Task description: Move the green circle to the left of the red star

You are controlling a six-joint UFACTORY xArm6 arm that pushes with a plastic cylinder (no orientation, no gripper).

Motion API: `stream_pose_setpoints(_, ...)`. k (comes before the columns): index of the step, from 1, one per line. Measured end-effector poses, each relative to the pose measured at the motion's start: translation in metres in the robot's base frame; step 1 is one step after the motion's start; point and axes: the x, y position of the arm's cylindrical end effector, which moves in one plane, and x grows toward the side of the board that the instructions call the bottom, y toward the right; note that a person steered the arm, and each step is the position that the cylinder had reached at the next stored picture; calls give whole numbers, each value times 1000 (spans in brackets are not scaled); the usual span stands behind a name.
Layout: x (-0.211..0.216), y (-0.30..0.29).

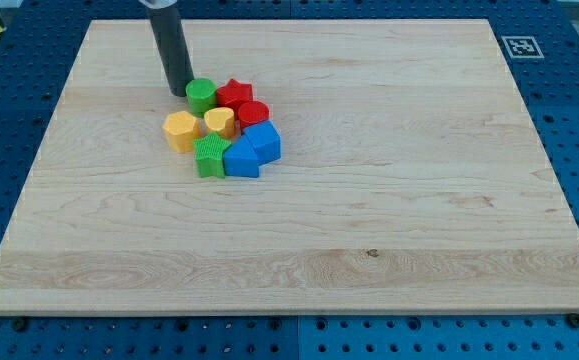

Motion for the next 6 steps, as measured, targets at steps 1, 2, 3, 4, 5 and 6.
stream_pose_setpoints(1, -12, 0)
stream_pose_setpoints(2, -26, 2)
stream_pose_setpoints(3, -11, 2)
stream_pose_setpoints(4, 7, 2)
stream_pose_setpoints(5, 9, 2)
stream_pose_setpoints(6, 18, 2)
